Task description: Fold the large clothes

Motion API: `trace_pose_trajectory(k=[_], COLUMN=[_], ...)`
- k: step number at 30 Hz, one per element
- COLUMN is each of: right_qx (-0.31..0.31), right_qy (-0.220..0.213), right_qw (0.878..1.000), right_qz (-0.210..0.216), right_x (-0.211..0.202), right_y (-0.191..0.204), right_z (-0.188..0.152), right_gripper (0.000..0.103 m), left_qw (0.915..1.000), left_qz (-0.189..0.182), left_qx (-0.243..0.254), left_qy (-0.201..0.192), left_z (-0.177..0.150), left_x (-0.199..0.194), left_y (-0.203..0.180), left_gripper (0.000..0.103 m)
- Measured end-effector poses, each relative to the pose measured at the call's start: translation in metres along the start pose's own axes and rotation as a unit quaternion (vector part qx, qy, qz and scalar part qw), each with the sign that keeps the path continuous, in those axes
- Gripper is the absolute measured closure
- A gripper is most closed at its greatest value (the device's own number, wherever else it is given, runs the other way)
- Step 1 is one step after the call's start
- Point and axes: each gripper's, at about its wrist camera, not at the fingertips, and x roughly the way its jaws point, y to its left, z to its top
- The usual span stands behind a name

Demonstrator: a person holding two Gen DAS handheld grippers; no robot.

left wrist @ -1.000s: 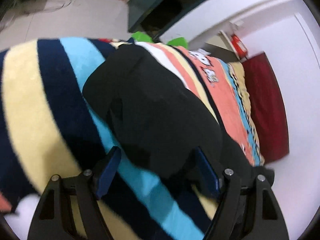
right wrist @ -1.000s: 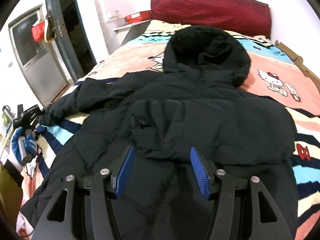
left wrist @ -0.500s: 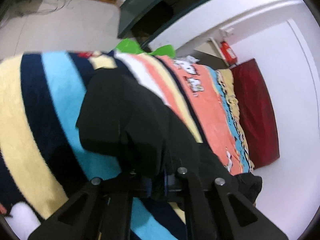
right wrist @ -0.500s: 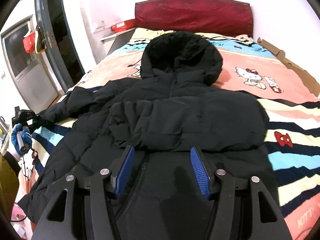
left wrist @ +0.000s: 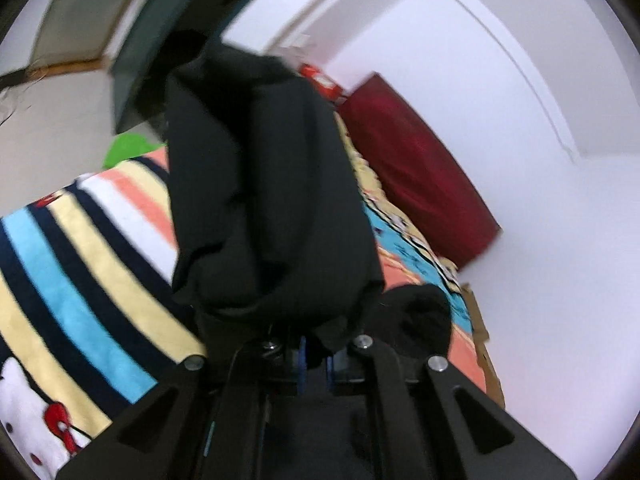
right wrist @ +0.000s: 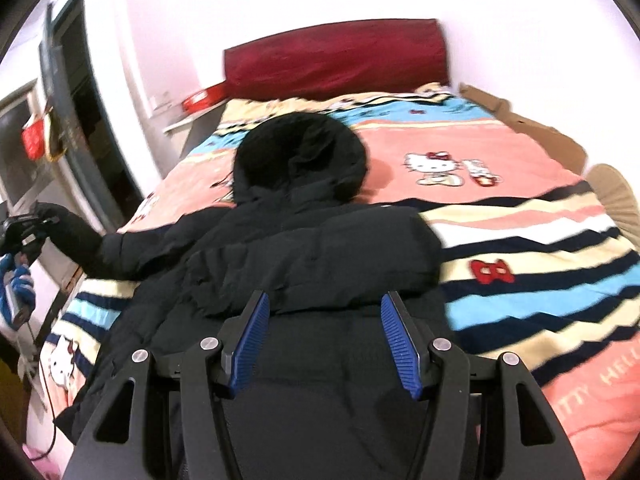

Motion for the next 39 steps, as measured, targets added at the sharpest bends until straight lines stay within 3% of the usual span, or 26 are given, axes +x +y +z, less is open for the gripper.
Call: trace_pose_trajectory(k=[6,12,21,27,32,37,39], right_qx=[0.032,0.073,0.123,0.131,0.138,0.138,0.134], right_qy=[-0.018,-0.036,-0.032,-0.014,-0.006,0.003,0.005], right_qw=[0.998,0.992,0.985,0.984,0.982,0.982,0.983], right_qz=[-0.058,-0.100,-0.121,-0.123,-0.128,-0.128,-0.126], right_x=[-0.029,-0.050,-0.053,-0.041,-0.036,-0.032,-0.030], right_y=[-0.053,-0.108,-0.164,-0.181,-0.190,-0.189,-0.186], right_z=[0.002,-0.005,-0.027,-0.038,-0.043,-0.046,-0.046], right_gripper=[0.043,0.042,0.042,0.042,0.042,0.040,0.037], left_qw=[0.9973,0.9881,0.9630,0.9426,0.9253,0.9151,0.9114], left_qz=[-0.040,-0.075,-0.083,-0.043,-0.005,0.003,0.001], left_qx=[0.055,0.111,0.190,0.233,0.271,0.310,0.323], left_qy=[0.028,0.074,0.173,0.235,0.265,0.258,0.255], left_z=[-0.028,-0.079,-0.209,-0.288,-0.335,-0.343,-0.348], left_x=[0.011,0.037,0.105,0.148,0.176,0.168,0.156], left_y=[-0.077,-0.156,-0.250,-0.272,-0.257,-0.261,-0.266], left_gripper=[0.097,0.097,0.097,0.097,0.097,0.087,0.076])
